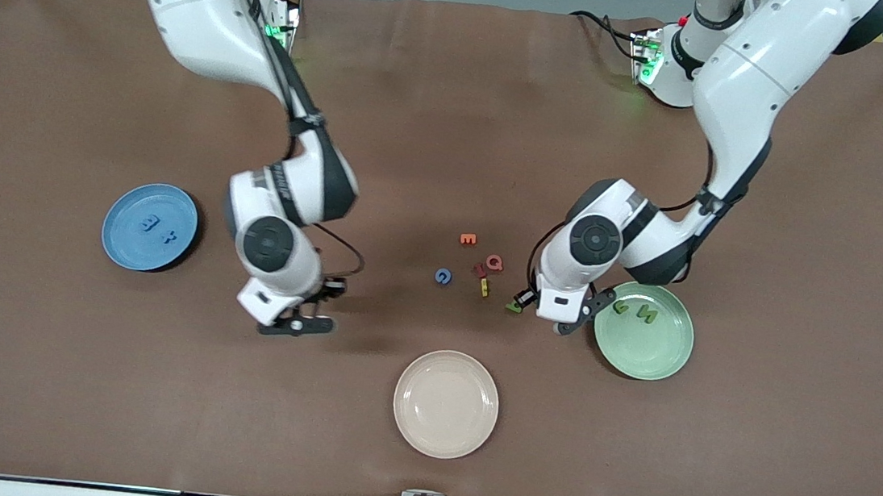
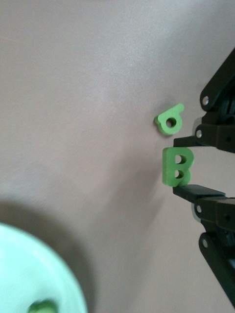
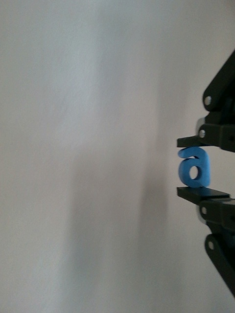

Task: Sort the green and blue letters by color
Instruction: 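Drop the blue o on the blue plate while the left gripper drops B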

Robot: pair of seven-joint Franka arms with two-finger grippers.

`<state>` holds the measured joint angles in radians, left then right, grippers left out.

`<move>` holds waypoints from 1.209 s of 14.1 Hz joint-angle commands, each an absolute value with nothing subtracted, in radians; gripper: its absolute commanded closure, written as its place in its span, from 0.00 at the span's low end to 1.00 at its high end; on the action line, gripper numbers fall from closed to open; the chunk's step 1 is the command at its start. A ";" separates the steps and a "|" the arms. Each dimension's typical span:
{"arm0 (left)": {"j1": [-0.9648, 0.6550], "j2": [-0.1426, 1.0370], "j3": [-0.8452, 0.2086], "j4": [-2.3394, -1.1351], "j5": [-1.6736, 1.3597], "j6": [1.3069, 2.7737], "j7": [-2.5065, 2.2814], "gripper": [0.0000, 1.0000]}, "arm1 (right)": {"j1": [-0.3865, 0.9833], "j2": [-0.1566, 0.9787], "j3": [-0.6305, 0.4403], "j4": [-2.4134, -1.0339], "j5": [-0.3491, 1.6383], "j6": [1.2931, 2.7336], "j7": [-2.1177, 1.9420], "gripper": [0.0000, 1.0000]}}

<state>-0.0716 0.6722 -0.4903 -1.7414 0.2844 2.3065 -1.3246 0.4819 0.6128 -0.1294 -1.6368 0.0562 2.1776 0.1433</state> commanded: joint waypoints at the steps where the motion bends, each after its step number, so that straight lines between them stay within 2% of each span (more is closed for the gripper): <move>1: 0.044 0.624 -0.552 -1.793 0.295 2.264 -1.203 0.78 | 0.372 0.389 -0.106 -2.012 0.046 2.336 -0.073 1.00; 4: 0.130 0.600 -0.552 -1.815 0.296 2.227 -1.025 0.78 | 0.269 0.301 -0.106 -2.172 0.046 2.407 -0.256 1.00; 11: 0.316 0.606 -0.551 -1.830 0.302 2.236 -0.746 0.78 | 0.072 0.183 -0.104 -2.400 0.046 2.494 -0.547 1.00; 12: 0.334 0.610 -0.551 -1.827 0.316 2.241 -0.727 0.78 | 0.061 0.173 -0.106 -2.430 0.046 2.523 -0.572 0.99; 13: 0.353 0.623 -0.551 -1.824 0.339 2.246 -0.726 0.78 | 0.046 0.172 -0.106 -2.439 0.046 2.526 -0.590 0.93; 14: 0.359 0.632 -0.551 -1.822 0.354 2.253 -0.726 0.78 | 0.032 0.173 -0.106 -2.439 0.046 2.522 -0.594 0.60; 15: 0.370 0.637 -0.551 -1.822 0.363 2.269 -0.724 0.78 | 0.028 0.173 -0.106 -2.439 0.046 2.520 -0.594 0.01; 17: 0.374 0.649 -0.549 -1.821 0.365 2.296 -0.723 0.77 | 0.025 0.167 -0.106 -2.438 0.046 2.514 -0.594 0.00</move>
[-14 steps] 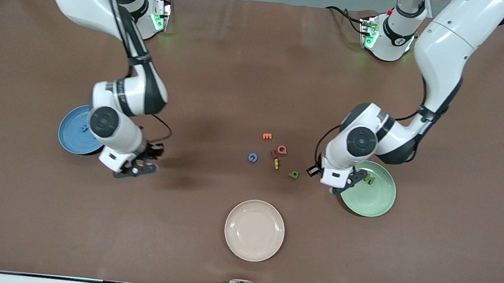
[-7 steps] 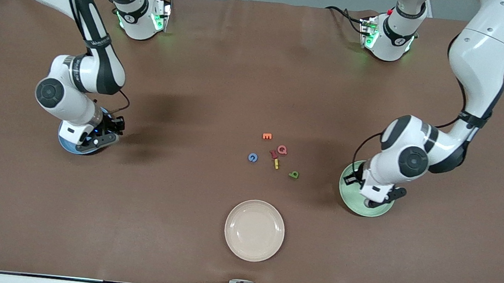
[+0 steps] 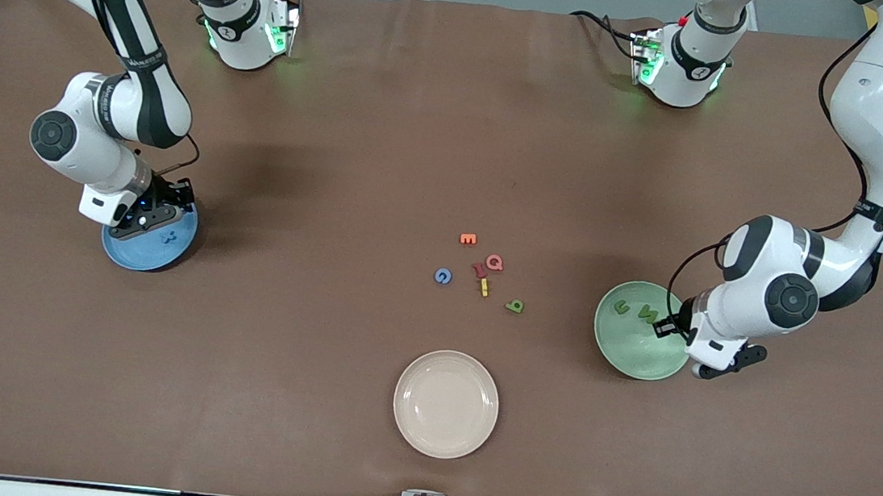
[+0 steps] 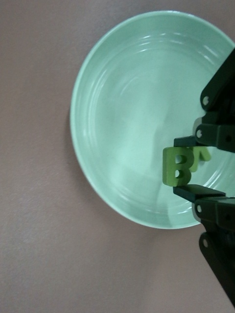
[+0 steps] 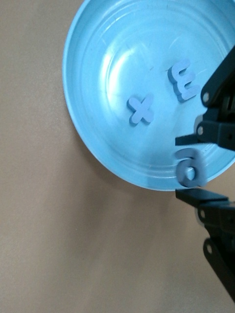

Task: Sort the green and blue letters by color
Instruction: 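Drop the blue o on the blue plate while the left gripper drops B, then grasp the blue g with the right gripper while the left gripper grasps green b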

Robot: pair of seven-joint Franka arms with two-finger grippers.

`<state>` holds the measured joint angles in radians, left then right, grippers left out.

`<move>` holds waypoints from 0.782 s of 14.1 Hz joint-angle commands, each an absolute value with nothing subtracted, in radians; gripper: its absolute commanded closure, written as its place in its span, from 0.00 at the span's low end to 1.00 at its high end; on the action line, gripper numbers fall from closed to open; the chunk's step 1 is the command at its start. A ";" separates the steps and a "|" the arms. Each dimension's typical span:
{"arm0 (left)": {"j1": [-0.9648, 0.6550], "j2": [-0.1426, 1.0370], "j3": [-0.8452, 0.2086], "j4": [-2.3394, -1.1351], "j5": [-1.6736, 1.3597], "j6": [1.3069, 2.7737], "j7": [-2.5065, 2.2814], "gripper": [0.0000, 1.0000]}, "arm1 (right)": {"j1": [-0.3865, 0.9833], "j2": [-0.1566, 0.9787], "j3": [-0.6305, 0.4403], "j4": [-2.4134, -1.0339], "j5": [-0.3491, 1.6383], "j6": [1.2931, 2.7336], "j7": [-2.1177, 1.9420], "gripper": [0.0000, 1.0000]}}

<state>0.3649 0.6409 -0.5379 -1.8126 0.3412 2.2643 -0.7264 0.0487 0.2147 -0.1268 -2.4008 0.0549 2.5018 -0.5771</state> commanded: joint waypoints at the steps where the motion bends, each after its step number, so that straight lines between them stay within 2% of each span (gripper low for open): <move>1: 0.374 0.660 -0.549 -1.821 0.367 2.309 -0.727 0.77 | 0.025 0.166 -0.106 -2.436 0.046 2.513 -0.592 0.00; 2: 0.374 0.661 -0.548 -1.821 0.365 2.321 -0.729 0.75 | 0.029 0.161 -0.104 -2.433 0.046 2.510 -0.585 0.00; 3: 0.373 0.663 -0.548 -1.821 0.367 2.329 -0.729 0.66 | 0.034 0.157 -0.103 -2.431 0.048 2.497 -0.578 0.00; 5: 0.373 0.663 -0.548 -1.821 0.367 2.330 -0.727 0.26 | 0.057 0.147 -0.095 -2.425 0.052 2.485 -0.511 0.00; 6: 0.373 0.661 -0.548 -1.821 0.365 2.330 -0.729 0.18 | 0.105 0.146 -0.091 -2.421 0.054 2.482 -0.421 0.00; 9: 0.357 0.646 -0.554 -1.821 0.367 2.321 -0.750 0.09 | 0.340 0.163 -0.091 -2.335 0.054 2.480 -0.038 0.00; 11: 0.315 0.632 -0.578 -1.816 0.367 2.318 -0.855 0.02 | 0.463 0.228 -0.091 -2.226 0.055 2.471 0.165 0.00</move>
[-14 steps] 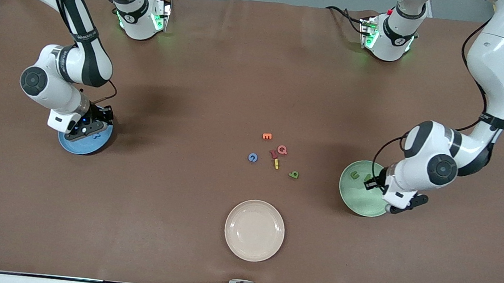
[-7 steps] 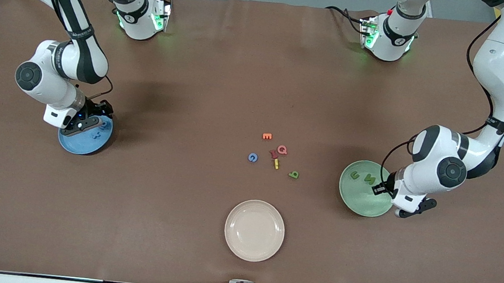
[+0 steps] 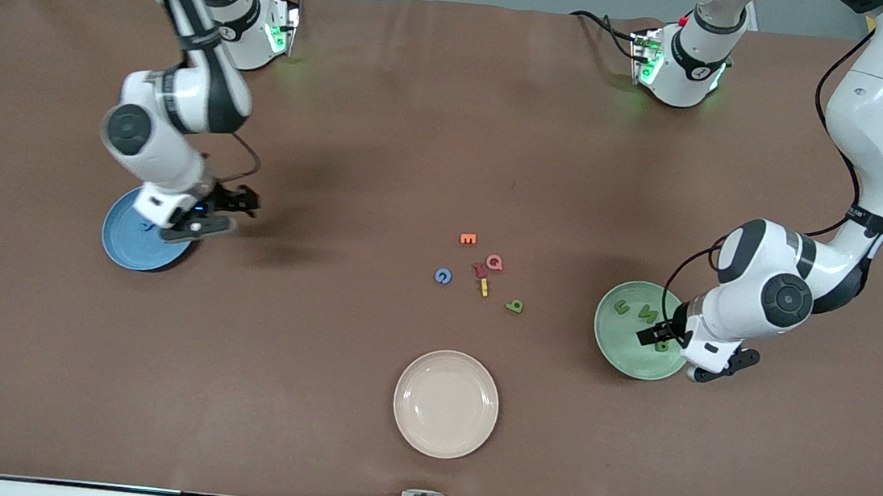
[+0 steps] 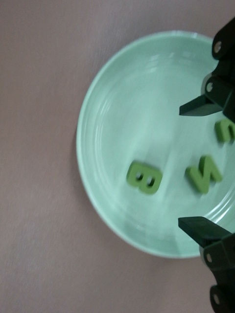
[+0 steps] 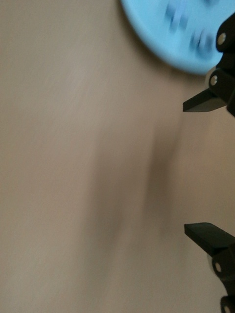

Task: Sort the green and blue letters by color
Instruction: 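Grasp the blue g with the right gripper while the left gripper grasps green b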

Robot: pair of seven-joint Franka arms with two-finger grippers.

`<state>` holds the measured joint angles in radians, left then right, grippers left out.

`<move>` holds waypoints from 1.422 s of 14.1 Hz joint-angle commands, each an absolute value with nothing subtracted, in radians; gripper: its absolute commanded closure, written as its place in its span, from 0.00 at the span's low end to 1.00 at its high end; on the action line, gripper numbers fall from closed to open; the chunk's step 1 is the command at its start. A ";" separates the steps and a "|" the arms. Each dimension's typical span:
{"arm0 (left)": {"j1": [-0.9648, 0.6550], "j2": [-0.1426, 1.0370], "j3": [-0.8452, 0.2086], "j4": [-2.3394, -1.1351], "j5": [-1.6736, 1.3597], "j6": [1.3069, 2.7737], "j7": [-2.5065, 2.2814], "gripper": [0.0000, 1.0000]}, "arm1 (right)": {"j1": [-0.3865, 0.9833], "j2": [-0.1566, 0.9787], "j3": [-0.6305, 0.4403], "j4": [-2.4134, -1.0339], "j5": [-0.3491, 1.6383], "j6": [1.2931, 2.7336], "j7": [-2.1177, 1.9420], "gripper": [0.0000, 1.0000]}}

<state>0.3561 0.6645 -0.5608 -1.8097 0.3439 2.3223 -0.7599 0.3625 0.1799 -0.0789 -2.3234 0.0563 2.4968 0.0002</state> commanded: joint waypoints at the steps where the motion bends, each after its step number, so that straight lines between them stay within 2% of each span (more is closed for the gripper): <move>1: 0.283 0.632 -0.578 -1.806 0.367 2.318 -0.909 0.01 | 0.519 0.280 -0.091 -2.144 0.057 2.432 0.260 0.00; 4: 0.186 0.634 -0.578 -1.786 0.367 2.318 -0.943 0.01 | 0.658 0.453 -0.091 -1.843 0.060 2.268 0.504 0.00; 9: 0.074 0.699 -0.577 -1.706 0.466 2.333 -0.943 0.01 | 0.768 0.724 -0.091 -1.487 0.060 2.241 0.783 0.00; 14: -0.015 0.741 -0.558 -1.663 0.474 2.358 -0.927 0.01 | 0.793 0.880 -0.091 -1.306 0.055 2.244 0.897 0.00; 20: -0.094 0.839 -0.554 -1.583 0.506 2.358 -0.851 0.05 | 0.824 0.942 -0.091 -1.275 0.055 2.284 1.005 0.05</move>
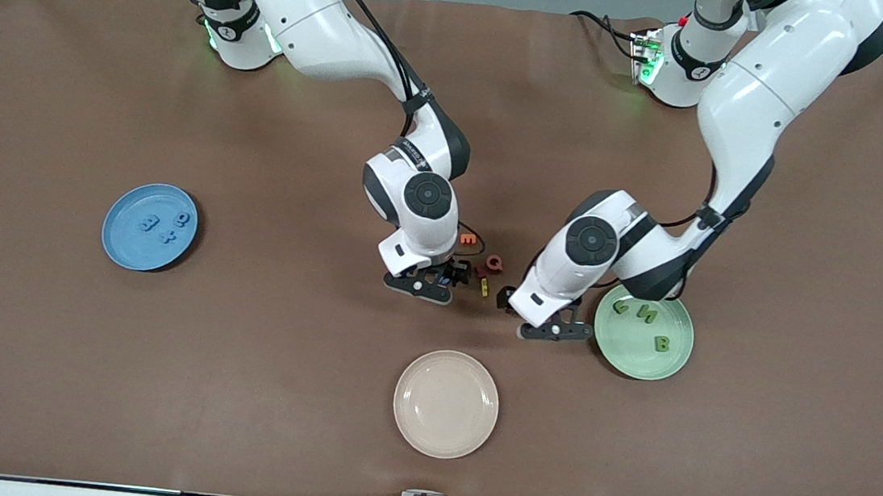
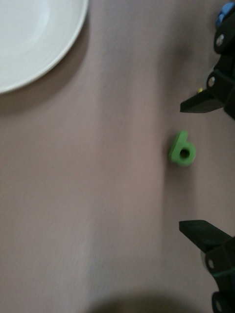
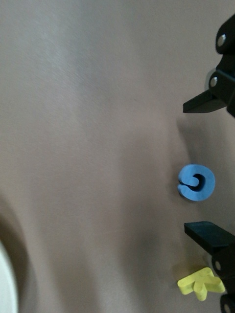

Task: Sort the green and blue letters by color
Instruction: 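Grasp the blue g with the right gripper while the left gripper grasps green b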

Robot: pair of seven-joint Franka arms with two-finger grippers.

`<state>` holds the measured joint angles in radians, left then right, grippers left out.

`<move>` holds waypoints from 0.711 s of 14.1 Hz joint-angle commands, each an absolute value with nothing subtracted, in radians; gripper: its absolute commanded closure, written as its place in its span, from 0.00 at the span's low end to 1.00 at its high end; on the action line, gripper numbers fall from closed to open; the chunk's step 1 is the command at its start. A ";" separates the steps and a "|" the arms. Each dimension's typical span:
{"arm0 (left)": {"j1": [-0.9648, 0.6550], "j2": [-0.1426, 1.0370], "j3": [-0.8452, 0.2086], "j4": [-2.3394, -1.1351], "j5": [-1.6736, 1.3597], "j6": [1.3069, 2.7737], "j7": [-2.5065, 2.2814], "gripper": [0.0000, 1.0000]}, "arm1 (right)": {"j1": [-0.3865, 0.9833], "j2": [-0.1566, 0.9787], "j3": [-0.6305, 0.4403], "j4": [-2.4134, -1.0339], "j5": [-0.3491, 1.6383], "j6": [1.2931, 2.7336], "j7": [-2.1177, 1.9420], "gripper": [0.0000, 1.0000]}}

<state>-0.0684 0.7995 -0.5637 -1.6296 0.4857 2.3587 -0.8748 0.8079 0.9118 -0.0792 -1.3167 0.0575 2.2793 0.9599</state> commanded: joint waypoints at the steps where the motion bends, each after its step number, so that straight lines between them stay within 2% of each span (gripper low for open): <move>1: -0.100 0.847 -0.554 -1.583 0.506 2.358 -0.845 0.07 | 0.828 0.948 -0.091 -1.275 0.055 2.287 1.005 0.13; 3: -0.110 0.859 -0.554 -1.585 0.508 2.358 -0.828 0.13 | 0.830 0.950 -0.091 -1.276 0.057 2.287 1.014 0.34; 5: -0.110 0.862 -0.551 -1.585 0.508 2.358 -0.805 0.20 | 0.836 0.950 -0.091 -1.278 0.057 2.287 1.022 0.48; 10: -0.110 0.870 -0.528 -1.585 0.546 2.359 -0.799 0.27 | 0.836 0.957 -0.091 -1.278 0.057 2.289 1.029 0.56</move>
